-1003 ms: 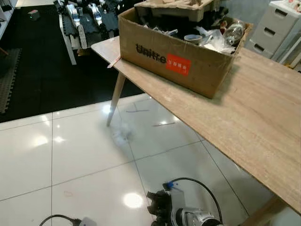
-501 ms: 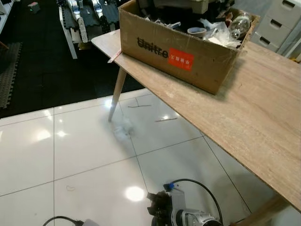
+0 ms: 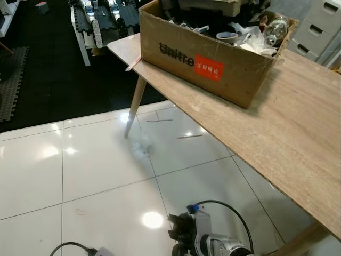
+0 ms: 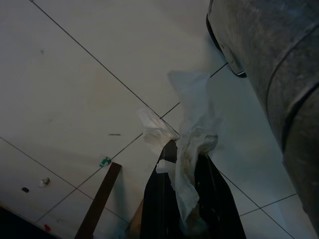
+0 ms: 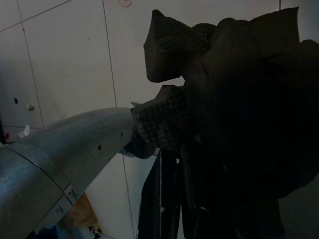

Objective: Picking trash to rubbish bin

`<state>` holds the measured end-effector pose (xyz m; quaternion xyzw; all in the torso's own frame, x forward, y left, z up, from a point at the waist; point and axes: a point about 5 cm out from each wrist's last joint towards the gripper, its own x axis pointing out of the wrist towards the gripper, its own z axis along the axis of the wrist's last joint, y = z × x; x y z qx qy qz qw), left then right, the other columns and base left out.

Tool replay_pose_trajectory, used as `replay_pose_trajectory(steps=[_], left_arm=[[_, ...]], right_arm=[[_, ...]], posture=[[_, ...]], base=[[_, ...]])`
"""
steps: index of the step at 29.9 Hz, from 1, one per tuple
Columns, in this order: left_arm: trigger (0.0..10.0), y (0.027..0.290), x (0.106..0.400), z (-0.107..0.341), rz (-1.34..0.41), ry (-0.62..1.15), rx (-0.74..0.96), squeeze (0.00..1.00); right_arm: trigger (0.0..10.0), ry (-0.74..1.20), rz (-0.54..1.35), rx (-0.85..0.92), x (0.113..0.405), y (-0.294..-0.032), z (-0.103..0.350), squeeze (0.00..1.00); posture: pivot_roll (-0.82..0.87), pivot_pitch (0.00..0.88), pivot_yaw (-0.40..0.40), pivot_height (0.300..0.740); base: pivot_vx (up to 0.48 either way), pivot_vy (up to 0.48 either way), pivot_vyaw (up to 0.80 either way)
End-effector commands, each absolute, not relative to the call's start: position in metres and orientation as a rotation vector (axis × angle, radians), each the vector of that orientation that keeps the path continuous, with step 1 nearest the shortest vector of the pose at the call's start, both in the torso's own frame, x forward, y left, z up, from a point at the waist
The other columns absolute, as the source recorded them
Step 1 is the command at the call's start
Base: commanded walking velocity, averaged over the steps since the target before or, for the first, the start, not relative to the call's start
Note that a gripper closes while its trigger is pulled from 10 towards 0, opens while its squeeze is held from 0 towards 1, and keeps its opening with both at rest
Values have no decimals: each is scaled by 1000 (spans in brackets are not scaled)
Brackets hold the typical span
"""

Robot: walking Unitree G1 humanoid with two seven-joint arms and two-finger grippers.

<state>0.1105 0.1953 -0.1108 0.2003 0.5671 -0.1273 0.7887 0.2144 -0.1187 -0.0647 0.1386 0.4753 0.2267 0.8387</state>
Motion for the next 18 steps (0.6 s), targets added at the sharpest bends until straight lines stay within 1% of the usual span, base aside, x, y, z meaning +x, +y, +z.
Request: replay_pose_trajectory(steps=[1, 4, 5, 6, 8, 9, 10, 12, 13, 14, 15, 16, 17, 18], left_arm=[[10000, 191, 109, -112, -257, 1219, 439, 0], [10000, 198, 108, -111, -226, 1226, 474, 0], [10000, 212, 109, -109, -164, 1227, 549, 0], [10000, 212, 109, -109, -164, 1227, 549, 0], [10000, 226, 112, -105, -96, 1218, 624, 0], [10000, 226, 112, -105, -96, 1218, 624, 0], [10000, 234, 115, -102, -62, 1208, 685, 0], [10000, 261, 128, -90, 63, 1136, 842, 0], [10000, 269, 133, -84, 119, 1101, 866, 0], [10000, 275, 139, -80, 185, 1069, 849, 0], [10000, 275, 139, -80, 185, 1069, 849, 0], [10000, 280, 145, -75, 254, 1030, 805, 0], [10000, 285, 151, -70, 340, 998, 700, 0], [10000, 285, 151, -70, 340, 998, 700, 0]], right_arm=[[10000, 994, 471, 281, 215, -121, -65, 0], [10000, 979, 456, 283, 217, -122, -64, 0], [10000, 944, 431, 280, 222, -126, -61, 0], [10000, 944, 431, 280, 222, -126, -61, 0], [10000, 907, 421, 268, 228, -130, -57, 0], [10000, 907, 421, 268, 228, -130, -57, 0], [10000, 888, 423, 265, 231, -131, -55, 0], [10000, 809, 436, 312, 245, -130, -44, 0], [10000, 774, 450, 332, 252, -129, -39, 0], [10000, 742, 486, 348, 258, -126, -33, 0], [10000, 742, 486, 348, 258, -126, -33, 0], [10000, 710, 547, 347, 263, -121, -27, 0], [10000, 672, 613, 357, 269, -115, -19, 0], [10000, 672, 613, 357, 269, -115, -19, 0]], posture=[[121, 115, -48, 740], [122, 113, -49, 740], [127, 110, -55, 740], [127, 110, -55, 740], [130, 107, -59, 740], [130, 107, -59, 740], [130, 107, -59, 740], [129, 105, -64, 740], [129, 105, -64, 740], [127, 104, -63, 740], [127, 104, -63, 740], [125, 101, -61, 740], [119, 103, -55, 740], [119, 103, -55, 740]], base=[[0, 0, 0], [0, 0, 0], [0, 0, 0], [0, 0, 0], [0, 0, 0], [0, 0, 0], [0, 0, 0], [0, 0, 0], [0, 0, 0], [0, 0, 0], [0, 0, 0], [0, 0, 0], [0, 0, 0], [0, 0, 0]])
